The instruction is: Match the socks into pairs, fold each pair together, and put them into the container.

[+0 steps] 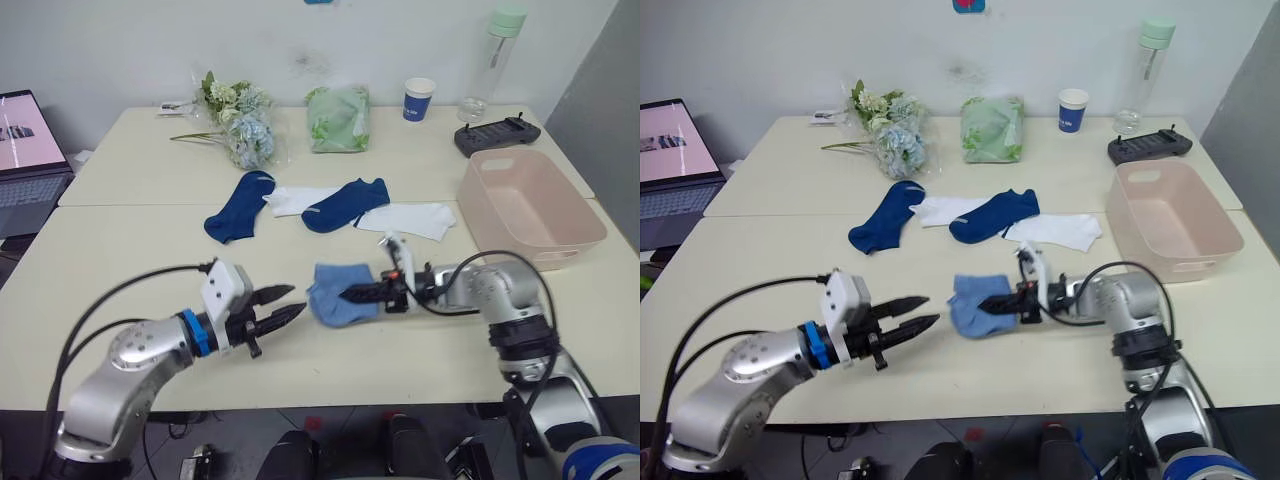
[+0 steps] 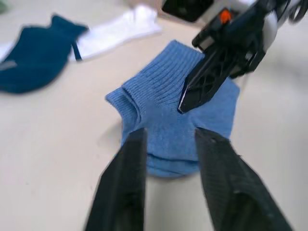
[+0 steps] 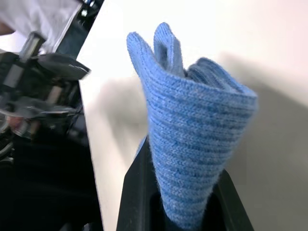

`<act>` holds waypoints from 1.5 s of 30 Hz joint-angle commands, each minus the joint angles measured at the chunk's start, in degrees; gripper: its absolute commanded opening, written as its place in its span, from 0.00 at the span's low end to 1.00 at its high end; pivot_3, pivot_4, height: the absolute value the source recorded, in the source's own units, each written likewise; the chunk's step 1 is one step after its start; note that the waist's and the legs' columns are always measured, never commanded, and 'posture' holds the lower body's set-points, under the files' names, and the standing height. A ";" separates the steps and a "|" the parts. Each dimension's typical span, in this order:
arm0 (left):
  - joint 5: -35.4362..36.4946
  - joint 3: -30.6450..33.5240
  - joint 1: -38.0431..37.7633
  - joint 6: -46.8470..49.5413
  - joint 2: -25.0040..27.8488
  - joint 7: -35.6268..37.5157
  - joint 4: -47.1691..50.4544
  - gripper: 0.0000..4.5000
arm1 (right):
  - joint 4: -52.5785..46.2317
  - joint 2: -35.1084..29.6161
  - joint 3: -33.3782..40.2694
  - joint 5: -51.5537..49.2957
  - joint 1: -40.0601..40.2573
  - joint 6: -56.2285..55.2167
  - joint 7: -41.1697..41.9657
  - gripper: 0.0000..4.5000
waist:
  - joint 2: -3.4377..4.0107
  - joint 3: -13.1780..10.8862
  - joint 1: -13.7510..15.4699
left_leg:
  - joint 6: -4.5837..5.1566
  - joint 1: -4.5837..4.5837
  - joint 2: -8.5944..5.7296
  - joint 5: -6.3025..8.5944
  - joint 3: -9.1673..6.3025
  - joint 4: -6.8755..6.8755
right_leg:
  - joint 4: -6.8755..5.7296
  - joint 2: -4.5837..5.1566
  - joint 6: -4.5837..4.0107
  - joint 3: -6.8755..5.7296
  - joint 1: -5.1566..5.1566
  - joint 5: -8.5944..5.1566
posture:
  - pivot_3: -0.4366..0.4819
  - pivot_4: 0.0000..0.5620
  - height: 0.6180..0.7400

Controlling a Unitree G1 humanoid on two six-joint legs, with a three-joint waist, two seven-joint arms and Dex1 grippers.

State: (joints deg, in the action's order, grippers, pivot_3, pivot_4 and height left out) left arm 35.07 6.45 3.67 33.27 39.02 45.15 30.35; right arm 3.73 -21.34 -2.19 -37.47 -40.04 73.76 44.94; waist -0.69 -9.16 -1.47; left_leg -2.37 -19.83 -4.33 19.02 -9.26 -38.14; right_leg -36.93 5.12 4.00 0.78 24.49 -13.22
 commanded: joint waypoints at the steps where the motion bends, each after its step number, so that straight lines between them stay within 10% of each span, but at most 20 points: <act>1: 5.61 1.46 11.07 4.84 -0.50 -3.26 1.75 0.69 | -1.21 -6.91 6.60 0.35 -6.89 -5.57 1.01 0.00 | 0.00 -0.03 0.25 | 0.00 -0.02 -0.02 0.00 0.01 -0.01 | 0.01 0.00 0.00 -0.02 -0.01 0.00 | 0.48 0.27 1.00; 5: 5.49 -2.08 23.83 6.85 -3.64 -5.97 -0.84 0.97 | 5.33 -13.98 8.15 4.85 -14.01 -13.36 0.94 0.00 | -0.04 -0.02 0.05 | -0.01 -0.03 -0.10 0.00 0.13 -0.04 | 0.11 -0.02 0.02 -0.13 -0.11 0.00 | 0.48 0.27 1.00; 13: -4.57 -12.01 44.02 0.91 -15.33 -10.59 -11.28 0.99 | 31.93 -28.77 -0.93 28.94 -27.14 -50.71 2.65 0.00 | -0.13 -0.12 -0.08 | -0.01 -0.12 -0.12 -0.01 0.60 0.03 | 0.14 0.04 0.04 0.05 0.07 0.01 | 0.48 0.27 1.00; 23: -7.47 -16.08 44.84 -1.40 -22.84 -10.00 -13.52 0.99 | 61.00 -31.99 -22.60 63.01 -31.22 -94.47 -8.85 0.00 | -0.17 -0.17 -0.70 | -0.02 -0.10 -0.01 -0.02 1.55 0.11 | -0.14 -0.03 0.04 0.80 0.65 0.03 | 0.48 0.27 1.00; 32: -8.60 -16.39 41.75 -0.56 -22.77 -9.50 -11.65 0.99 | 69.06 -28.82 -28.73 72.67 -31.01 -101.59 -8.30 0.00 | -0.19 -0.17 -0.45 | 0.03 -0.08 0.01 -0.03 1.82 0.08 | -0.01 -0.08 0.35 1.46 0.78 0.22 | 0.48 0.27 1.00; 45: -10.46 -15.65 40.50 -3.79 -22.84 -7.77 -14.98 1.00 | 68.22 -30.73 -21.41 65.92 -39.48 -100.00 16.86 0.96 | -0.18 -0.17 -0.46 | 0.03 -0.08 0.01 -0.03 1.81 0.10 | -0.02 -0.11 0.34 1.43 0.80 0.23 | 0.48 0.27 1.00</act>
State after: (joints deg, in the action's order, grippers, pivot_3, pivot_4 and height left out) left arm 25.05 -9.80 43.76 30.98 16.27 36.97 14.86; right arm 73.16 -50.85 -25.34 29.73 -77.28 -26.67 59.42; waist -0.87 -9.33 -1.94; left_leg -2.34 -19.91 -4.32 18.99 -7.46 -38.04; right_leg -36.95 5.02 4.34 2.21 25.29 -12.99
